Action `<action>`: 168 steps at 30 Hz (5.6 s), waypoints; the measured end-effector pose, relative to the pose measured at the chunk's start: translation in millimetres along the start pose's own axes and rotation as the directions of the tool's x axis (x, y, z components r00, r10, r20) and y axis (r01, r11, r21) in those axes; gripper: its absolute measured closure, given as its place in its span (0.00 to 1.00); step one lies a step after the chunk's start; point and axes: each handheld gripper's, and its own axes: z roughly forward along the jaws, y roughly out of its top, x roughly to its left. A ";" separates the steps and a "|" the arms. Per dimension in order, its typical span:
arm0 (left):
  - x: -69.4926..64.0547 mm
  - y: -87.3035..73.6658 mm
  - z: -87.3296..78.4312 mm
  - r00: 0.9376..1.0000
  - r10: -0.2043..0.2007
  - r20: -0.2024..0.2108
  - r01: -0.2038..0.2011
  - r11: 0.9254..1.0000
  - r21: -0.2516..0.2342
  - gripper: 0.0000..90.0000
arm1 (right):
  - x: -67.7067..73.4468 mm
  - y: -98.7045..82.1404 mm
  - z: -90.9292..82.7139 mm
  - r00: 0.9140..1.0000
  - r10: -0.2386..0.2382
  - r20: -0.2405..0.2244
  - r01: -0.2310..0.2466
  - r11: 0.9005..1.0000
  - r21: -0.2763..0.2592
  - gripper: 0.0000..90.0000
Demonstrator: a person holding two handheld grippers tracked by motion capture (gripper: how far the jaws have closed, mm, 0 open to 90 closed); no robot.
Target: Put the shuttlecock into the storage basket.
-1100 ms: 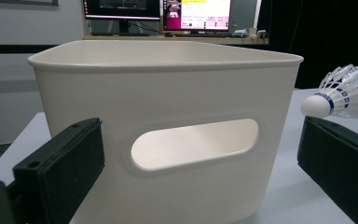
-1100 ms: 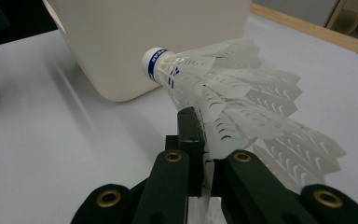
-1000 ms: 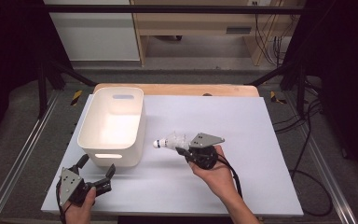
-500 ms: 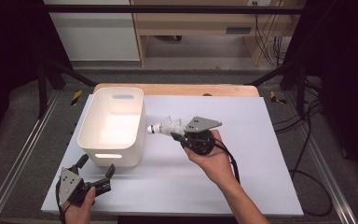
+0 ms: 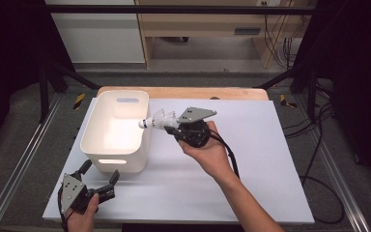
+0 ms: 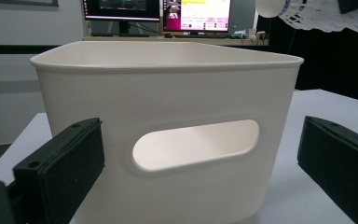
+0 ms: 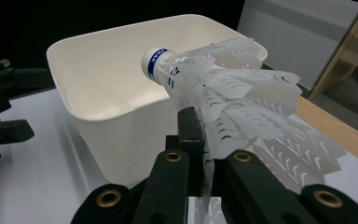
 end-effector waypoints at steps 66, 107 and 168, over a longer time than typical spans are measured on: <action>0.9 0.2 -0.1 1.000 -0.010 0.003 0.010 1.000 -0.006 0.01 | 7.0 52.0 129.2 0.992 -0.029 -0.126 0.040 0.995 0.087 1.00; 0.6 0.3 0.1 1.000 -0.005 0.005 0.005 1.000 -0.003 0.01 | 10.0 44.2 139.7 0.989 -0.054 -0.140 0.073 0.988 0.135 1.00; -0.3 0.3 0.4 1.000 -0.007 0.007 0.007 1.000 -0.004 0.01 | 12.6 36.7 142.8 0.986 -0.056 -0.159 0.083 0.982 0.169 1.00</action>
